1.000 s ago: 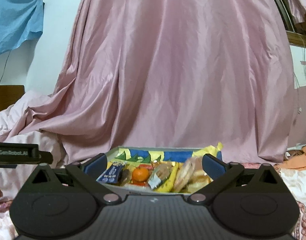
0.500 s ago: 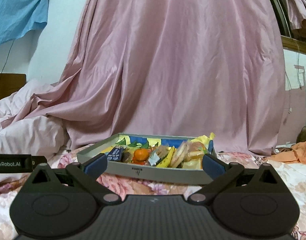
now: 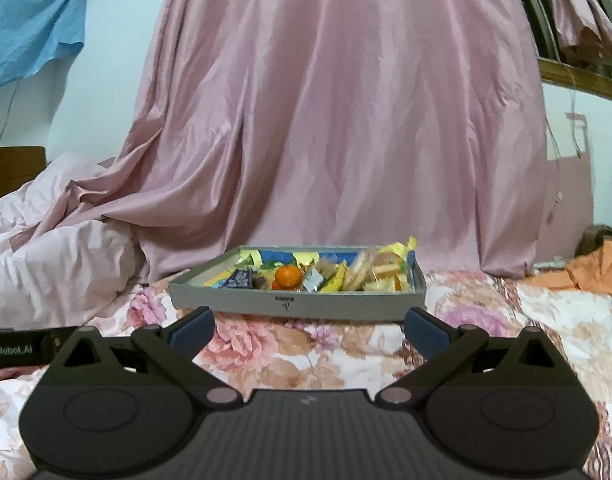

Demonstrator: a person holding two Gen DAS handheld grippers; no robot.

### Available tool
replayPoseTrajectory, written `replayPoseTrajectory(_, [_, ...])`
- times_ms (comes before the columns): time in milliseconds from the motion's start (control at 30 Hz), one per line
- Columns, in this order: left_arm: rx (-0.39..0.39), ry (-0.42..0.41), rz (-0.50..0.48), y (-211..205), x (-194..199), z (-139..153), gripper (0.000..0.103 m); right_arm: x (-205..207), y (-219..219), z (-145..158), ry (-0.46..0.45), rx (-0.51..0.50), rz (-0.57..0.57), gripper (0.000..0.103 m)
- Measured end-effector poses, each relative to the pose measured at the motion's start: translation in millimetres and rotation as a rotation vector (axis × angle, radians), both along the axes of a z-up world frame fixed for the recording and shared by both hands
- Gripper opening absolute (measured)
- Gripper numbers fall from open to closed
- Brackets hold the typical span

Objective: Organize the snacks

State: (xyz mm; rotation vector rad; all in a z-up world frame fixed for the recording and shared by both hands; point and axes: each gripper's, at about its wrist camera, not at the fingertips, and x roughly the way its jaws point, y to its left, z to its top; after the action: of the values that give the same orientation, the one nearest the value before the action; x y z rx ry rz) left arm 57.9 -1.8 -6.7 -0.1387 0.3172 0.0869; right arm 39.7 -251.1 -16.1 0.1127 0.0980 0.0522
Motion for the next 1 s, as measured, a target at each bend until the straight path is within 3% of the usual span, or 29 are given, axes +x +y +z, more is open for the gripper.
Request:
replayPoseTrajectory(267, [0.045,-0.014,-0.063,1.2,-10.6,-9.1,0.102,-18.8,8.3,-9.7,0.023,0.003,-0.038,0.103])
replayPoseTrajectory(533, [0.041,0.005,-0.07,8.8,-7.4,-14.4,0.102,-19.1,11.1,-17.4,0.05,0.019,-0.083,0.103])
replayPoseTrajectory(1000, [0.036,0.023,-0.061,14.8,-3.7,-19.5,0.102,-2.6,28.7,-28.9,0.139,-0.015,-0.014,0.103])
